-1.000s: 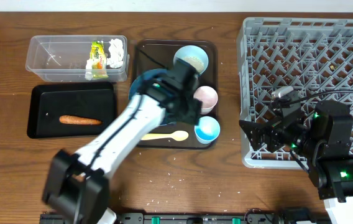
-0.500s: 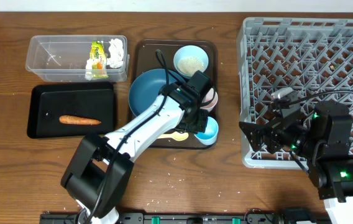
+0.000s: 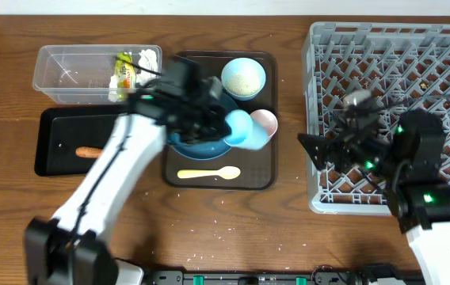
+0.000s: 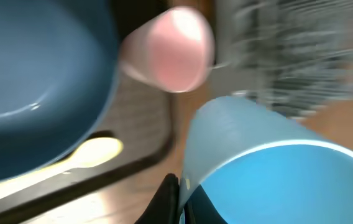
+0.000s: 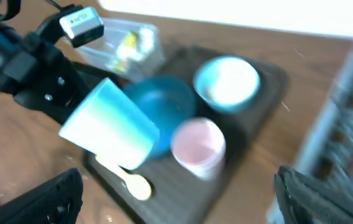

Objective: Sort waste into correct bins and load items into the dishwasher rack
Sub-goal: 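Hand the blue cup from the left gripper to the right gripper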

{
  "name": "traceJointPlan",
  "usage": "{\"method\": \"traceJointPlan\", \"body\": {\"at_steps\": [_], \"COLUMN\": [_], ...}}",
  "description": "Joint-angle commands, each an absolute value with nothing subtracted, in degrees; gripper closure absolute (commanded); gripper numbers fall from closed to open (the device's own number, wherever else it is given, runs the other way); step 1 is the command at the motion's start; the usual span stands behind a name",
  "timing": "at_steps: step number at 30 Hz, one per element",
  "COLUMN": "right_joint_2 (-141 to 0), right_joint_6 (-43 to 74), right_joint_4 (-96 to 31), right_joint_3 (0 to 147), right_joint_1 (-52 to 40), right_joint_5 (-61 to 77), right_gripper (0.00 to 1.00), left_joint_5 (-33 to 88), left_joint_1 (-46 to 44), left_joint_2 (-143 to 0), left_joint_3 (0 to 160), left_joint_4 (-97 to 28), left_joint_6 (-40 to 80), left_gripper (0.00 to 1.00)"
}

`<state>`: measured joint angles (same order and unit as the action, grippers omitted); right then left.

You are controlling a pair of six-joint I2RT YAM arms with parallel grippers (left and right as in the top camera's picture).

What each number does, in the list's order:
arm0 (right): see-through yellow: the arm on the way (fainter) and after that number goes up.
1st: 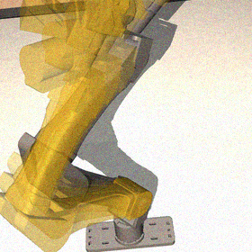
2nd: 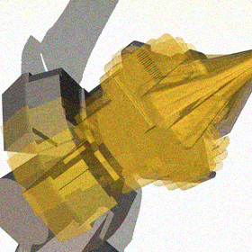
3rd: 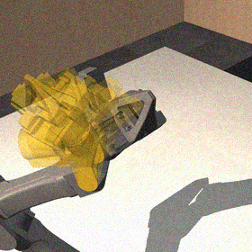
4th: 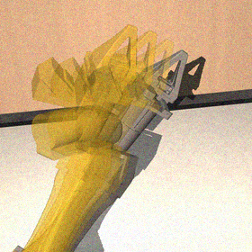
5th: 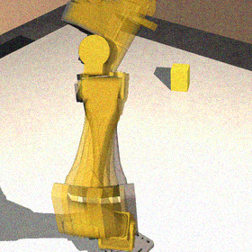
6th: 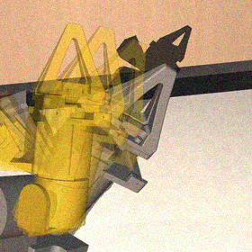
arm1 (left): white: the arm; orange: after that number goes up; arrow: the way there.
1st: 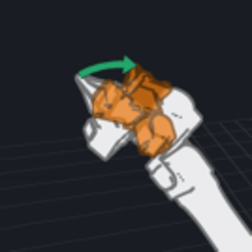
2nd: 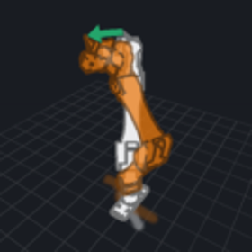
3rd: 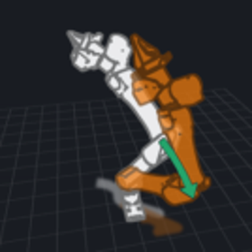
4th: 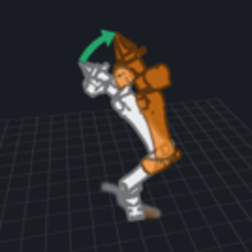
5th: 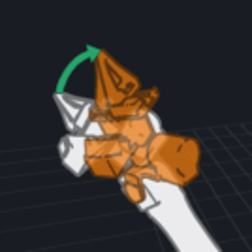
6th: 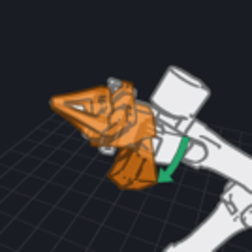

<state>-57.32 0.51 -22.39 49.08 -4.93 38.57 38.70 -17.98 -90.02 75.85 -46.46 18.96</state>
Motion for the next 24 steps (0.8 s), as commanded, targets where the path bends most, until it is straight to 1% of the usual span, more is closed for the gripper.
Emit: {"method": "traceJointPlan", "body": {"at_steps": [1,7,12,14,16,20,22,24], "right_joint_2": [-61.0,-68.2,-71.5,-71.9,-72.0,-72.0,-72.0,-71.9], "right_joint_6": [2.1,4.0,7.5,8.0,8.1,8.1,8.2,8.4], "right_joint_4": [-16.7,-2.6,5.6,7.6,9.0,11.2,12.0,12.8], "right_joint_3": [50.0,50.0,50.0,50.0,50.0,50.0,50.0,50.0], "right_joint_1": [-5.6,-11.0,-15.4,-17.2,-18.6,-20.5,-20.5,-20.3], "right_joint_5": [51.4,58.8,59.0,59.0,58.9,58.9,58.9,58.9], "right_gripper": [0.04,0.05,0.06,0.08,0.12,0.27,0.33,0.35], "left_joint_5": [56.8,69.4,77.5,79.4,80.0,80.2,80.2,80.1], "left_joint_1": [-14.3,-12.5,-12.5,-12.5,-12.6,-12.6,-12.6,-12.6], "left_joint_2": [-87.4,-86.4,-86.4,-86.4,-86.4,-86.4,-86.4,-86.4], "left_joint_3": [76.9,76.9,76.9,76.9,76.9,76.9,76.9,76.9], "left_joint_4": [-46.6,-44.3,-42.8,-42.7,-42.8,-42.8,-42.8,-42.8], "left_joint_6": [16.3,16.1,17.8,18.3,18.3,18.3,18.3,18.3], "left_gripper": [0.94,0.94,0.94,0.94,0.94,0.94,0.94,0.94]}}
